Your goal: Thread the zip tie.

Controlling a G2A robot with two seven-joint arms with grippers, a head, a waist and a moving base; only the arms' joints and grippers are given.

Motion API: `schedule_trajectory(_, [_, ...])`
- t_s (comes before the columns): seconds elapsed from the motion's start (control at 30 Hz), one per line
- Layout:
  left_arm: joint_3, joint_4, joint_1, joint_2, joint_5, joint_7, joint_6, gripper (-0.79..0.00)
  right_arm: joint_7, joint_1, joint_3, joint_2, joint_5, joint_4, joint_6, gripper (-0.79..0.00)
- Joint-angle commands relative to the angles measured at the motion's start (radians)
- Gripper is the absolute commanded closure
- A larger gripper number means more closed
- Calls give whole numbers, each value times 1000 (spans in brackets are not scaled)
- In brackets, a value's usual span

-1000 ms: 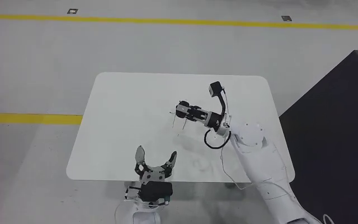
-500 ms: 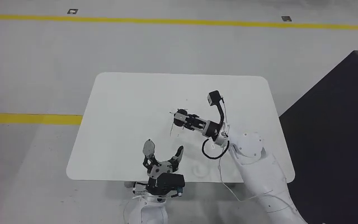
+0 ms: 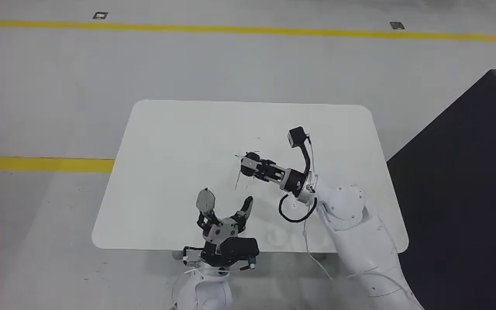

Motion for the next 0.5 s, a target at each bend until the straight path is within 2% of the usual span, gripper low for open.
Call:
schedule_trajectory(0.0, [3,8,-7,-7,59,-33,41,-785,3,-13,-4,1,15,-8,13,0])
schedule_trajectory(0.2, [-12,54,-10,-20,243,-106,109,-785,11,-32,-8,6,34,-40,34,0])
schedule_trajectory(0.37, [-3,87,-11,-33,318,-140,113,-779,16,-40,-4,12,39,-53,41,0])
schedule_trajectory(0.4, [1,90,-10,-35,324,-144,114,-763,18,-41,-6,13,38,-51,41,0])
schedule_trajectory(0.47, [3,100,-11,-39,348,-148,113,-656,17,-40,-8,15,37,-47,41,0])
